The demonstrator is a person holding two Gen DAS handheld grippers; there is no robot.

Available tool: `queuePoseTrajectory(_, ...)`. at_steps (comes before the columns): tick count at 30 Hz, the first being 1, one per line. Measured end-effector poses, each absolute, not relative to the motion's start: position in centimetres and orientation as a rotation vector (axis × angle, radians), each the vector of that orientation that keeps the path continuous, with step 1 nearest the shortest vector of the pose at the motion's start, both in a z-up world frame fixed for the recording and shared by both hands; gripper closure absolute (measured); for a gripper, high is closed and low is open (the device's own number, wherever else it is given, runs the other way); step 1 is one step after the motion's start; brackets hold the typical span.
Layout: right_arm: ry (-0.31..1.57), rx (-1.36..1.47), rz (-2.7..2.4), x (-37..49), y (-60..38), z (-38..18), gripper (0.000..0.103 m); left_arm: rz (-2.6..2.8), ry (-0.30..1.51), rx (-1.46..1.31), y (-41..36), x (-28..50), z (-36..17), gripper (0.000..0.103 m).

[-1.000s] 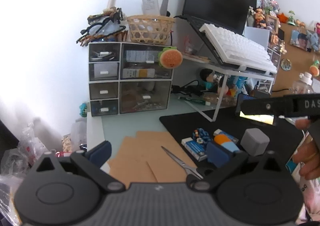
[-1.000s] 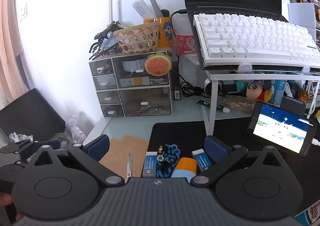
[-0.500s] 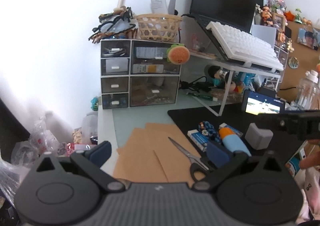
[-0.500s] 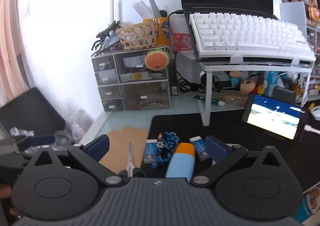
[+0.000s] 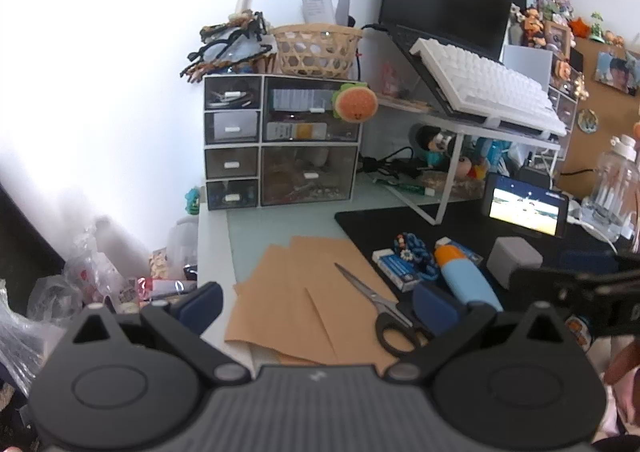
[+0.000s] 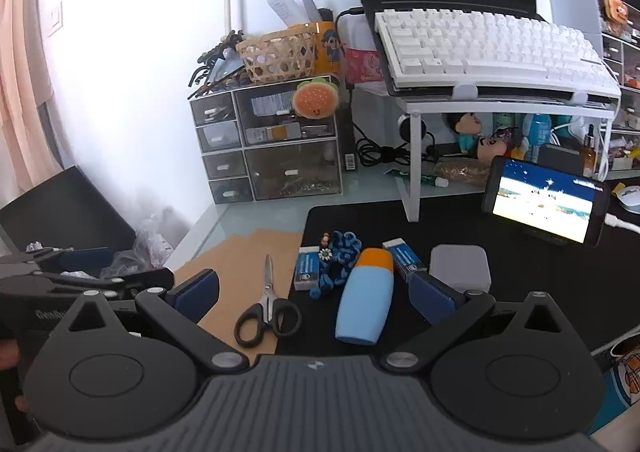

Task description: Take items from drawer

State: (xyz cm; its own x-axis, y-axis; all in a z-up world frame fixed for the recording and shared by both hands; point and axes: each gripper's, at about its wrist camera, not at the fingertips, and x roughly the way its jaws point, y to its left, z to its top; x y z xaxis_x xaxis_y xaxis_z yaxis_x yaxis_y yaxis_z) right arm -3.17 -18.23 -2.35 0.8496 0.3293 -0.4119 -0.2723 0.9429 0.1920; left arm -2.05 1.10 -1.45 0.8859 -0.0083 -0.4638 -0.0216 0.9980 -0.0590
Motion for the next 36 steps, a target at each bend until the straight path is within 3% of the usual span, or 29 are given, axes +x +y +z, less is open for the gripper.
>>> queuePoseTrajectory(36,0.423,0.156,0.310,-5.0,-18.1,-5.4,0.000,-0.031,0.515,-0.068,0.6,-3.0,-3.4,0.000)
